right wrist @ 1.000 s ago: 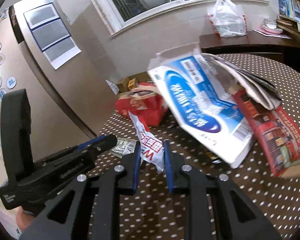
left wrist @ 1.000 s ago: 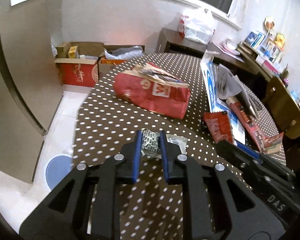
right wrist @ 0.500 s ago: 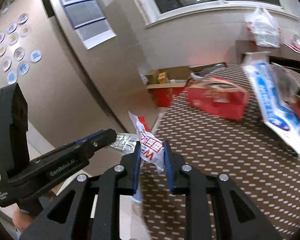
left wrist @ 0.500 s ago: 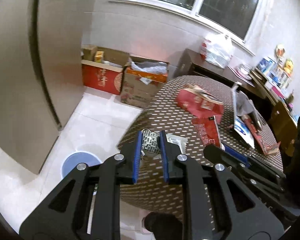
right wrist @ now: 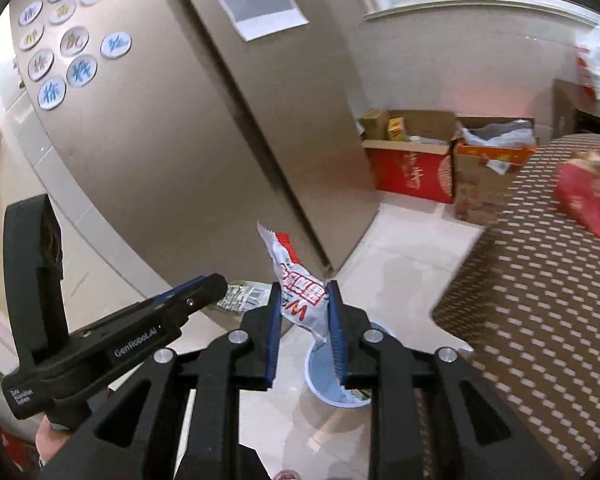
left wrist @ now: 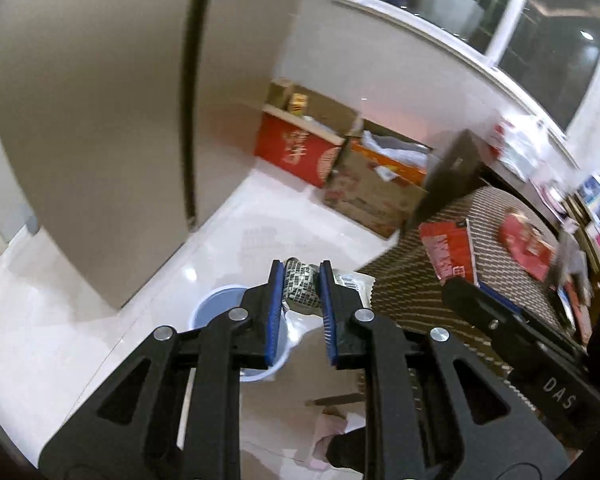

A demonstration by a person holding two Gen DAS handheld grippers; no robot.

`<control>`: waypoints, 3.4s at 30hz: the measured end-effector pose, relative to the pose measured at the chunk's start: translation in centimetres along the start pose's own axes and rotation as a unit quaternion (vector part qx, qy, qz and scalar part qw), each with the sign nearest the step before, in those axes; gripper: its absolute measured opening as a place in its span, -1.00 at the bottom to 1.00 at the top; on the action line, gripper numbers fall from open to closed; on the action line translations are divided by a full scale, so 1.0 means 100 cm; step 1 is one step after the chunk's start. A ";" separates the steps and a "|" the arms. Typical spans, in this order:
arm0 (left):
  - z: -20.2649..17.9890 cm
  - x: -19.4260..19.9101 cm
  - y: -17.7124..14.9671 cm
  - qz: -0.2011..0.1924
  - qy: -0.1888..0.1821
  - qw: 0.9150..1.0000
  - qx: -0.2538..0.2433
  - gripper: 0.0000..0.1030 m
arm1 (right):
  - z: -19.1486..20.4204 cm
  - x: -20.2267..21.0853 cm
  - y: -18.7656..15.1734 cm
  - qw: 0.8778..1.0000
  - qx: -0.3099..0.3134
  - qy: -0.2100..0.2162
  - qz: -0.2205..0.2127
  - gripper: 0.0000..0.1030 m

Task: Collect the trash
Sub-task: 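Carry both items over the blue bin and open both tools to drop them, then move both open tools back toward the table, then grasp the dark snack bag with the left tool while the right tool grasps the newspaper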

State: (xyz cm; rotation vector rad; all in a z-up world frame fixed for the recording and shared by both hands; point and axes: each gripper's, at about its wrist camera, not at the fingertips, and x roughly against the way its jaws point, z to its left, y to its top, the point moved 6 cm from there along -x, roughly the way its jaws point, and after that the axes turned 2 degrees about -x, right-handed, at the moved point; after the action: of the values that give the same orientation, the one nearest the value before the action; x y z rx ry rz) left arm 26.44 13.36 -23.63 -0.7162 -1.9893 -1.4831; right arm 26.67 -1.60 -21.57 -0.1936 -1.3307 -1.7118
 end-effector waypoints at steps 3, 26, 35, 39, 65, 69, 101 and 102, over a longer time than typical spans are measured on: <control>0.024 -0.008 0.000 0.006 0.015 1.000 0.017 -0.65 | 0.012 -0.027 0.004 1.000 0.009 0.004 0.003 -0.57; 0.044 -0.048 0.000 0.033 0.035 0.999 0.010 -0.65 | 0.002 -0.054 0.006 0.999 0.010 -0.052 -0.005 -0.07; 0.024 -0.053 0.012 0.027 0.037 0.999 -0.019 -0.64 | -0.008 -0.031 0.016 0.997 0.000 -0.062 -0.035 0.06; 0.016 -0.054 0.019 0.023 0.037 0.999 -0.027 -0.64 | -0.013 -0.024 0.018 0.997 -0.005 -0.065 -0.046 0.07; -0.050 -0.001 0.021 -0.003 0.017 0.998 -0.054 0.24 | -0.048 0.075 0.010 0.991 -0.028 -0.098 -0.086 0.07; -0.090 0.008 0.012 -0.003 -0.004 0.996 -0.086 0.29 | -0.075 0.109 0.003 0.987 -0.046 -0.116 -0.096 0.08; -0.371 -0.068 -0.073 0.121 -0.140 0.963 -0.196 0.09 | -0.296 0.307 -0.047 0.933 -0.142 -0.290 -0.159 0.11; -0.374 -0.073 -0.074 0.126 -0.141 0.963 -0.194 0.02 | -0.298 0.305 -0.044 0.934 -0.142 -0.288 -0.159 0.11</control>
State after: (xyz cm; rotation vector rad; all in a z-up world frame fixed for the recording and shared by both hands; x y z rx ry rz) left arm 30.67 -25.18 -24.83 -1.3615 -1.7280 -1.7028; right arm 18.16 -43.46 -17.80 -0.7282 -1.5833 -2.2294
